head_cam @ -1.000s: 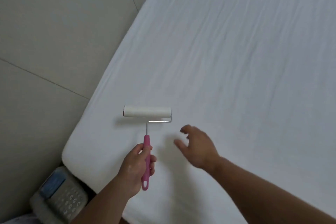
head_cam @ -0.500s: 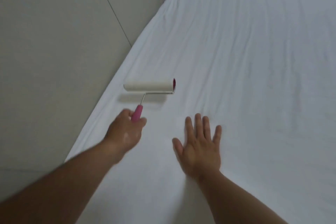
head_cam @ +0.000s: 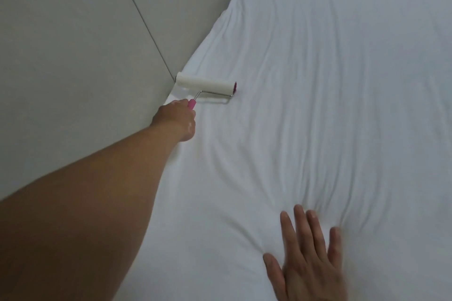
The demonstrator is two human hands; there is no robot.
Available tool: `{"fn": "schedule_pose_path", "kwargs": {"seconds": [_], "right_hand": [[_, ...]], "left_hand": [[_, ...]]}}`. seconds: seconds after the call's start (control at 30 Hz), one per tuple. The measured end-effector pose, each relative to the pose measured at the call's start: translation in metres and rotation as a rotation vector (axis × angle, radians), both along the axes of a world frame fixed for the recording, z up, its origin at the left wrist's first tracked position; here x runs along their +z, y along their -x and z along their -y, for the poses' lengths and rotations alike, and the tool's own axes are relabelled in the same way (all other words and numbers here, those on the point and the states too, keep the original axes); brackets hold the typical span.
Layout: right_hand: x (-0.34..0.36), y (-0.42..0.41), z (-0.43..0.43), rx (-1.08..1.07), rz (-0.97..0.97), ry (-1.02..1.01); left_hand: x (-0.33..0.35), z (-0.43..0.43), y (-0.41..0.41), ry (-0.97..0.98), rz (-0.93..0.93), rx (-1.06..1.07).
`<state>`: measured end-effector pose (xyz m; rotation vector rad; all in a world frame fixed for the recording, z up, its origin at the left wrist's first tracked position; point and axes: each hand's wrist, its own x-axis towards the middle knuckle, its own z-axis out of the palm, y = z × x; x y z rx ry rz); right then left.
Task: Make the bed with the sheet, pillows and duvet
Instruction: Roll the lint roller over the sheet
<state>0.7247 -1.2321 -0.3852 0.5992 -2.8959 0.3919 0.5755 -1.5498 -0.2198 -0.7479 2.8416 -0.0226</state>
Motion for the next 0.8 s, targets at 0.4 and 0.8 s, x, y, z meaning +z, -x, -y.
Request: {"fn": "schedule_pose_path", "kwargs": {"seconds": [0.4, 0.8], "right_hand": [[0.011, 0.002, 0.0, 0.008, 0.146, -0.092], [0.011, 0.001, -0.001, -0.01, 0.13, -0.147]], "left_hand": [[-0.034, 0.027, -0.087, -0.071, -0.097, -0.039], [-0.032, 0.005, -0.296, -0.042, 0.0, 0.006]]}}
